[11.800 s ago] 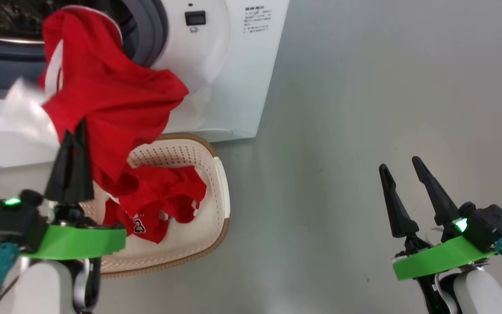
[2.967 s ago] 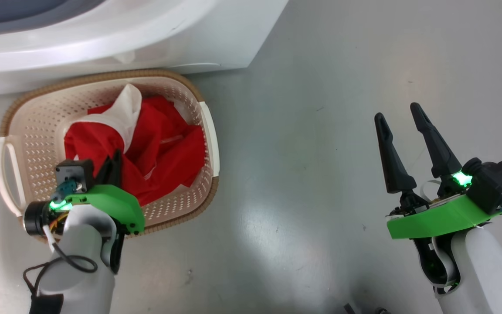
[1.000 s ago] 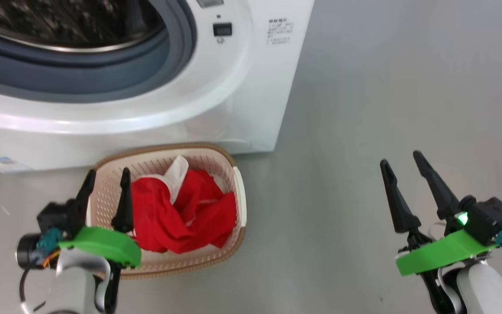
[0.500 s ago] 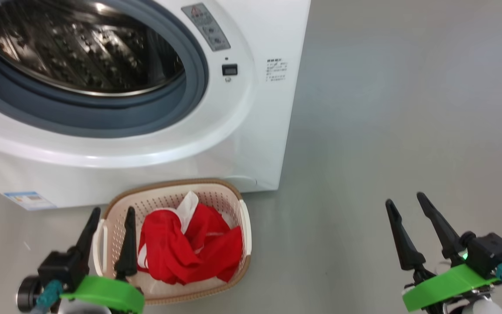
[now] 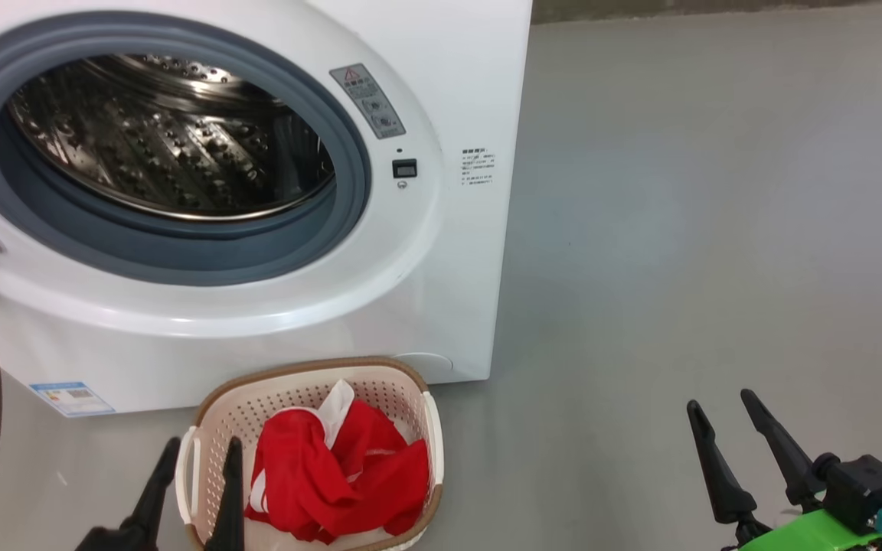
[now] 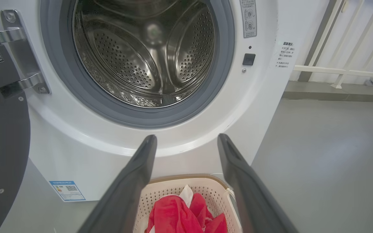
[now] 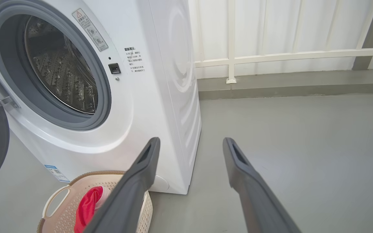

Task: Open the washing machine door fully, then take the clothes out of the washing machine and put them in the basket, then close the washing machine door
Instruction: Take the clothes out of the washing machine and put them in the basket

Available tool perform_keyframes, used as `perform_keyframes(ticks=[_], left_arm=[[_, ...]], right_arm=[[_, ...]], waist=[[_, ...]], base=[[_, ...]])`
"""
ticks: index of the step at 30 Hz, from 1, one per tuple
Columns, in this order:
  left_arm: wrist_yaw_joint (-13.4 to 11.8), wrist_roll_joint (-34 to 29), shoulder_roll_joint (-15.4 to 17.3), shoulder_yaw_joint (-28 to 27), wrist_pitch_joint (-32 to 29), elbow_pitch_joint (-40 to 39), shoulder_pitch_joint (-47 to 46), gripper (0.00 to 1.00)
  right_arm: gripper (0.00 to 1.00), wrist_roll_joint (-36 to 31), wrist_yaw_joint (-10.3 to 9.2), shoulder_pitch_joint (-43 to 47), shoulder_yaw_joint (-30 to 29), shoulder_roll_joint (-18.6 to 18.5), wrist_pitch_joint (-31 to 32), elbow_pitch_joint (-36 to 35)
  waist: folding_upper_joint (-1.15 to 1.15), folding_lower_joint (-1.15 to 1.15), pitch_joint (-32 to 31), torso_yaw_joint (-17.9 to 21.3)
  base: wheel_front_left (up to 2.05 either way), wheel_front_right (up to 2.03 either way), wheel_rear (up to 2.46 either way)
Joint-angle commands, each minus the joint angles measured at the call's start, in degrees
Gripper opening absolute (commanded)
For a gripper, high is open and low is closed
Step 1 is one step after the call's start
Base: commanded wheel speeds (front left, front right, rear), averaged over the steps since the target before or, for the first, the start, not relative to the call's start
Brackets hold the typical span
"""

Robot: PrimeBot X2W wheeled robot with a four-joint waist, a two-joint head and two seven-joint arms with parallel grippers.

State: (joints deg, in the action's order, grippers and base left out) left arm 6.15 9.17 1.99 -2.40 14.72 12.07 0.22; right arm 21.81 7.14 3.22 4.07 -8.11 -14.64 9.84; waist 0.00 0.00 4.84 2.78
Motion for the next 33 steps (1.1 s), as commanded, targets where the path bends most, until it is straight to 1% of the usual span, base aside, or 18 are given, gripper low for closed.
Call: perform_keyframes(ticks=[1, 6, 13, 33], left_arm=[[-0.58, 0.35, 0.89, -1.95, 0.28, -2.29, 0.79, 1.0], [-1.14, 0.58, 0.89, -1.96, 0.28, -3.8, 4.48, 1.0], [-1.96, 0.82, 0.89, -1.89, 0.28, -5.43, 6.81, 1.0], [-1.86, 0.14, 0.88, -2.23, 0.28, -6.08, 7.17, 1.0]], right_arm=[[1.0, -0.41, 0.35, 0.41, 0.48, -1.04, -0.36, -1.26], [1.0, -0.61, 0.35, 2.89, -0.43, -0.81, -0.36, -1.27], [1.0, -0.76, 0.35, 5.22, -1.69, -0.5, -0.36, -1.75], [1.0, -0.9, 0.35, 5.69, -2.03, -0.1, -0.36, -2.05]], waist=[[0.0, 0.0, -1.22, 0.19], [0.0, 0.0, -3.28, 0.06], [0.0, 0.0, -4.53, -0.57], [0.0, 0.0, -4.59, -0.74]], base=[[0.0, 0.0, 0.0], [0.0, 0.0, 0.0], [0.0, 0.0, 0.0], [0.0, 0.0, 0.0]])
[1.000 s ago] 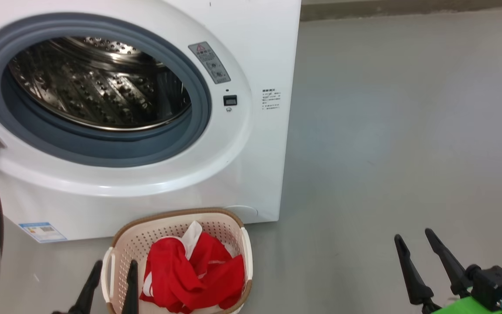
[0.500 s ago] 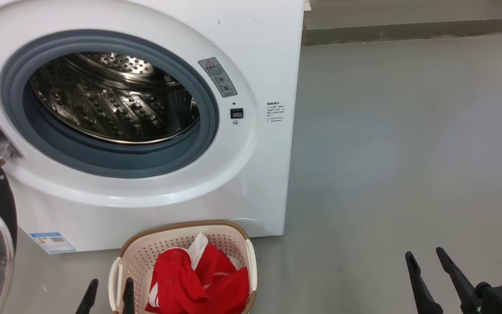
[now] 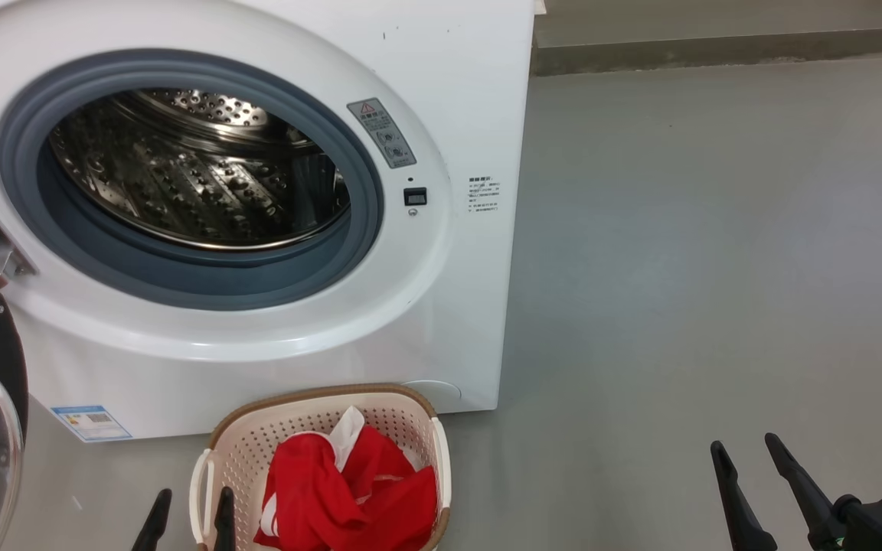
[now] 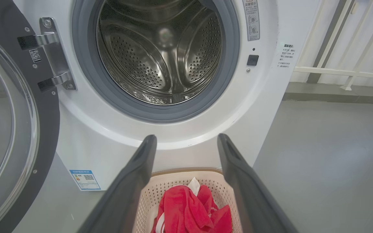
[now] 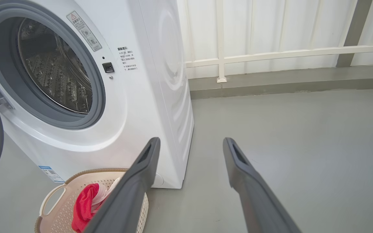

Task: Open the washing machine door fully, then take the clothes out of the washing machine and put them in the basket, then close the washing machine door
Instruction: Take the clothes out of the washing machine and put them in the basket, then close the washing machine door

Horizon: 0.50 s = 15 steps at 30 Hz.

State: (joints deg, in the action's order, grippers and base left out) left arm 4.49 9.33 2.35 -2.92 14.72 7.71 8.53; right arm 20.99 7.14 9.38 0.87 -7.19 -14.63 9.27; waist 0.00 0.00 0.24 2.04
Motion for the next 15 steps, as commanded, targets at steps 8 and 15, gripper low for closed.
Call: perform_keyframes(ticks=[8, 15], left_arm=[[-0.42, -0.25, 0.53, -1.42, 0.28, -1.66, -1.48, 1.0], [-0.51, -0.51, 0.53, -1.49, 0.28, -1.54, -1.51, 1.0]], right_arm=[[1.0, -0.19, 0.35, -0.59, 1.19, -0.9, -0.37, -1.49], [1.0, -0.27, 0.35, -0.52, 1.18, -0.72, -0.37, -1.54]], waist=[[0.0, 0.0, 0.19, 0.06], [0.0, 0.0, 0.39, 0.18]], base=[[0.0, 0.0, 0.0], [-0.04, 0.04, 0.0]])
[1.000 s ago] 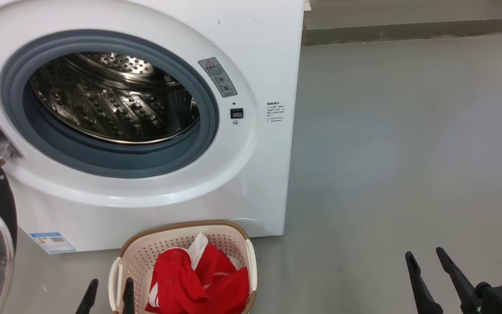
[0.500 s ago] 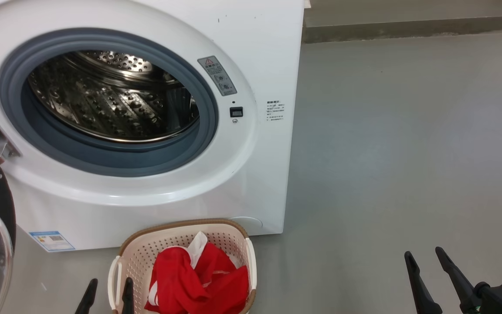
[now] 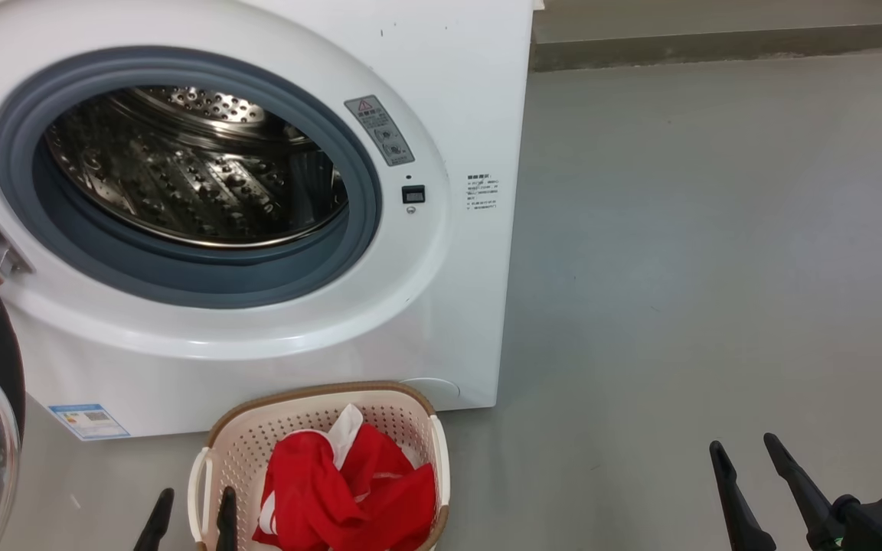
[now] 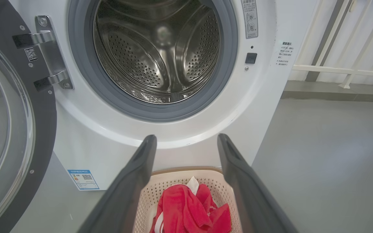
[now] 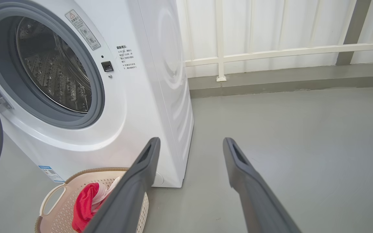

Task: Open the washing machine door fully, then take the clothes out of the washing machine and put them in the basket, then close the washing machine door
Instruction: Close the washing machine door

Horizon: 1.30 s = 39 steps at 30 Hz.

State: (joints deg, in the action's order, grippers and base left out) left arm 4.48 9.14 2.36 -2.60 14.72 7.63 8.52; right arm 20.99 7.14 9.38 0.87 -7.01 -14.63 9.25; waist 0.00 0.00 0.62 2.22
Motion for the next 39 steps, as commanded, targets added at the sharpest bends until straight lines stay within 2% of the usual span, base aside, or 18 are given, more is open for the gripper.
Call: perform_keyframes(ticks=[1, 20, 39], left_arm=[[-0.51, -0.35, 0.52, -1.86, 0.28, -1.45, -1.52, 1.0], [-0.31, -0.12, 0.52, -1.94, 0.28, -1.51, -1.45, 1.0], [-0.4, 1.52, 0.52, -2.04, 0.28, -0.83, -1.86, 1.0]], right_arm=[[1.0, -0.26, 0.35, -0.51, 1.16, -0.88, -0.37, -1.51], [1.0, -0.05, 0.35, -0.35, 1.19, -1.08, -0.37, -1.58], [1.0, -0.12, 0.35, -0.33, 1.55, -1.25, -0.37, -1.49]], waist=[[0.0, 0.0, 0.04, 0.0], [0.0, 0.0, 0.08, -0.31], [0.0, 0.0, 0.42, -2.25]], base=[[-0.35, 0.35, 0.0], [-0.81, 0.81, 0.0], [-0.03, 0.03, 0.0]])
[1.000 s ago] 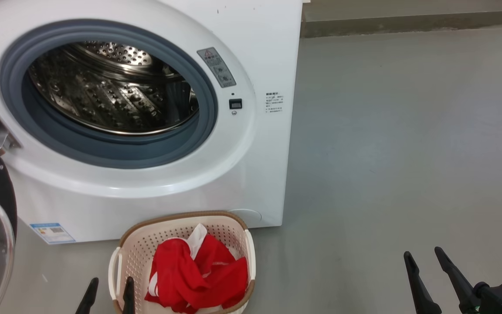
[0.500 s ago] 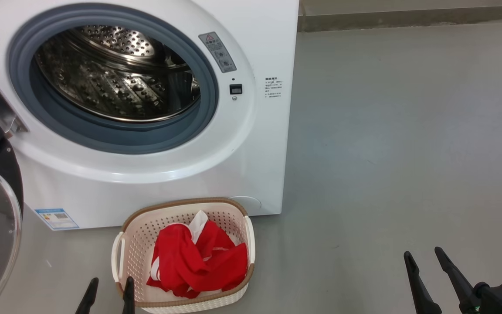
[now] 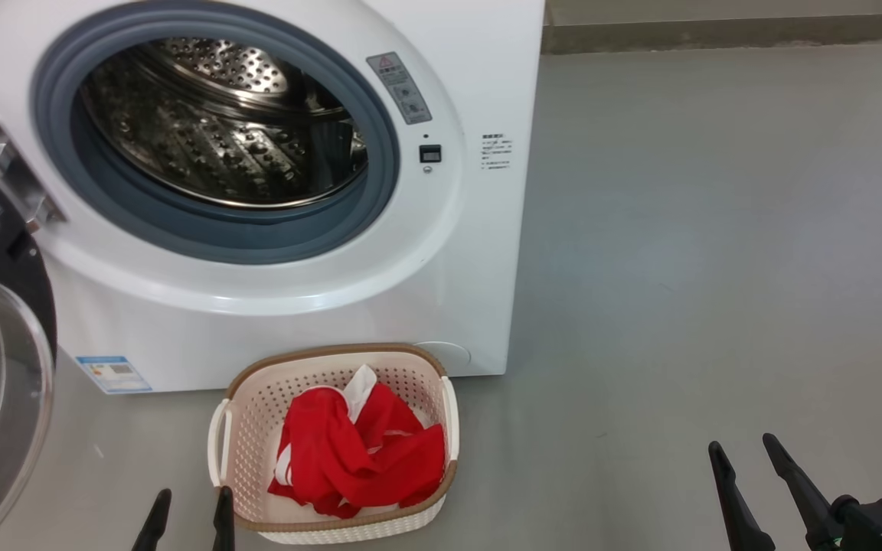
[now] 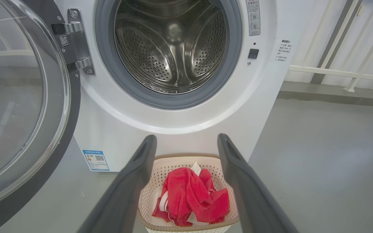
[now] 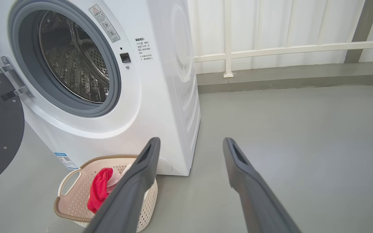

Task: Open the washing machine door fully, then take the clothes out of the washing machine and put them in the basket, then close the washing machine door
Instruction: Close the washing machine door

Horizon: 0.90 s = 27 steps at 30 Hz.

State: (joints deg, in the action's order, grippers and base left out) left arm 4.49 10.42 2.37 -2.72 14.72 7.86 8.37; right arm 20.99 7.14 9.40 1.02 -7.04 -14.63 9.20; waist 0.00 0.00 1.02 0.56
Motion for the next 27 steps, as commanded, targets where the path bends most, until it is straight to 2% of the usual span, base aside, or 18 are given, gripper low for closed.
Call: perform_keyframes(ticks=[1, 27], left_arm=[[-0.52, 0.36, 0.51, -2.01, 0.28, -0.96, -1.75, 1.0], [-3.51, 4.78, 0.51, -0.88, 0.28, -0.49, -0.51, 1.0]], right_arm=[[1.0, -0.13, 0.35, -0.36, 1.5, -1.25, -0.37, -1.44], [1.0, 0.29, 0.35, -3.52, 8.31, -3.33, -0.37, -0.4]], waist=[[0.0, 0.0, 0.04, -0.97], [0.0, 0.0, -0.39, -17.34]], base=[[0.0, 0.0, 0.0], [0.0, 0.0, 0.0]])
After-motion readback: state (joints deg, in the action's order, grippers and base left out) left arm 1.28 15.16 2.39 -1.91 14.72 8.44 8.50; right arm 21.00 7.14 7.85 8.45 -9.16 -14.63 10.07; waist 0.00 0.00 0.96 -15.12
